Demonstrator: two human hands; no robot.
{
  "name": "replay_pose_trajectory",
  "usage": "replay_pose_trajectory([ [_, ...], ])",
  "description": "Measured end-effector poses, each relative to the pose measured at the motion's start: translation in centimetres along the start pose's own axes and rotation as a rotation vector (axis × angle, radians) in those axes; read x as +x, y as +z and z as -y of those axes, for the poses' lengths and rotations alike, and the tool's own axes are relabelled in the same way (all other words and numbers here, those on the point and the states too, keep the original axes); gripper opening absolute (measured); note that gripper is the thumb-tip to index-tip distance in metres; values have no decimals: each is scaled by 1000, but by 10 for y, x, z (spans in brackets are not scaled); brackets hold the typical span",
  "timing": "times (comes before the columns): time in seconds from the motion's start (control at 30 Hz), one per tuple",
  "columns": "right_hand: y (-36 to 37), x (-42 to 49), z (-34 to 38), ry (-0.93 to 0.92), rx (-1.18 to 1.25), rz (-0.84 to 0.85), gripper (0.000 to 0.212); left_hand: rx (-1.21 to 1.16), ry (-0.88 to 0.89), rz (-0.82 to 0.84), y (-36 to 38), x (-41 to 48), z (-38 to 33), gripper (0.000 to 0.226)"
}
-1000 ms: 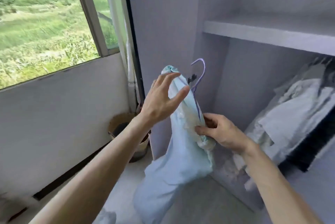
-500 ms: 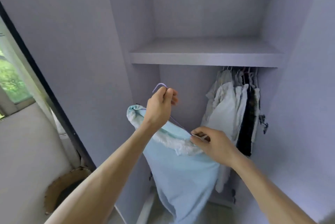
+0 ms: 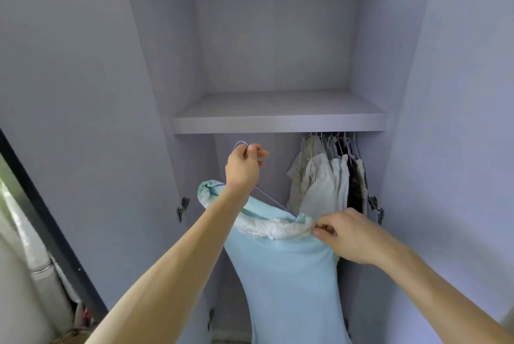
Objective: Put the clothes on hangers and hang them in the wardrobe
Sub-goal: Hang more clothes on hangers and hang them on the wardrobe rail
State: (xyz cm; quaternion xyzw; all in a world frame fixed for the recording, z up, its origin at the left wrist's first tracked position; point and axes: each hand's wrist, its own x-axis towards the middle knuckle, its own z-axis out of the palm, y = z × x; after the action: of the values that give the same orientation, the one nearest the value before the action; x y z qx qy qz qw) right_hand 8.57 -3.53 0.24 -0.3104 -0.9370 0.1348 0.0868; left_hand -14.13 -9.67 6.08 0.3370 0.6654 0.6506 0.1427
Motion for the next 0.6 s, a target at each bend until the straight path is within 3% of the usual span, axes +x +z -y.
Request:
replay_pose_trajectory([
  [0.2, 17, 14, 30, 98, 233, 148, 31, -44, -40, -15, -6, 21, 4, 28],
  [0.33, 28, 25, 44, 32, 347, 193, 38, -61, -85, 84, -15, 34, 16, 26],
  [0.43, 32, 36, 39, 44, 643, 256, 36, -44, -156, 182, -22, 51, 27, 19],
  [0.53, 37, 53, 28, 85, 865, 321, 30, 166, -180, 305, -30, 66, 40, 8],
  [0.6, 45, 71, 19, 143, 988, 335, 30, 378, -155, 399, -35, 75, 53, 32],
])
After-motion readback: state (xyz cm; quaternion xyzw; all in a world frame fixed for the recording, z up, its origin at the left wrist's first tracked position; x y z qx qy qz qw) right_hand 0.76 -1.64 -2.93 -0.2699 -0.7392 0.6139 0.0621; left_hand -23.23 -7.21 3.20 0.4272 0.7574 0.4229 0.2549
